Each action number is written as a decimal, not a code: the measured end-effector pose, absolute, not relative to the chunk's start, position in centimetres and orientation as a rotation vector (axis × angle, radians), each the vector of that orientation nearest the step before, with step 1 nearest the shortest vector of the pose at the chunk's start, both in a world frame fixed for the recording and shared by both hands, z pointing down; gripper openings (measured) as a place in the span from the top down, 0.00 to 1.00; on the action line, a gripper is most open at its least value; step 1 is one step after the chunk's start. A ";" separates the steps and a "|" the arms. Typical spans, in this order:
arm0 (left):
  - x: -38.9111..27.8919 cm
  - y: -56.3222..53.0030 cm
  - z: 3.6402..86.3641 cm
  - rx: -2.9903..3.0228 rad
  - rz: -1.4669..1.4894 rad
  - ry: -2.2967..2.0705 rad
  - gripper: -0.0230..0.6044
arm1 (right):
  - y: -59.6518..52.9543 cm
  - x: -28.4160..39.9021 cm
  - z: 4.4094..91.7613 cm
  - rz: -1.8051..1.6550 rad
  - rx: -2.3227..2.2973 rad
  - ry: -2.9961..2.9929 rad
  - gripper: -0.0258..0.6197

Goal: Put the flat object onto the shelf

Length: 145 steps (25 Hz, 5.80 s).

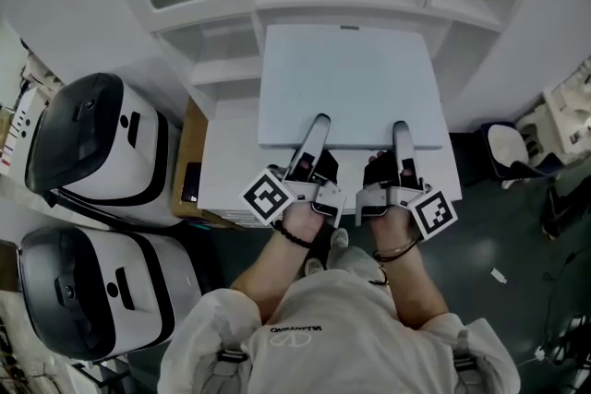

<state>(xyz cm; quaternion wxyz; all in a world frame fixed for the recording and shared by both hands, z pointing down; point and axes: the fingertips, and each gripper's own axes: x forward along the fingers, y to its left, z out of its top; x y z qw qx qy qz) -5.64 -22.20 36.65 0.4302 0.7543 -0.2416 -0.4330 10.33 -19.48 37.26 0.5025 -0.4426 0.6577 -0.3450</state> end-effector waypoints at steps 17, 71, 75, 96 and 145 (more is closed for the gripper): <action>-3.3 -33.7 31.2 1.926 -1.140 -0.672 0.45 | -32.6 12.7 31.2 -0.814 -0.942 1.679 0.46; -4.4 -50.3 28.1 1.820 -1.027 -0.744 0.45 | -49.0 11.8 28.0 -0.926 -1.045 1.607 0.44; -4.2 -50.2 27.6 1.812 -1.058 -0.709 0.44 | -49.3 11.6 27.6 -0.928 -1.041 1.617 0.44; -6.5 -42.3 28.9 2.434 -0.728 -1.258 0.73 | -40.2 12.6 26.5 -0.155 -1.460 1.883 0.81; -6.0 -47.7 26.0 2.679 -0.502 -1.665 0.96 | -47.2 11.0 27.5 -0.353 -1.491 2.079 0.94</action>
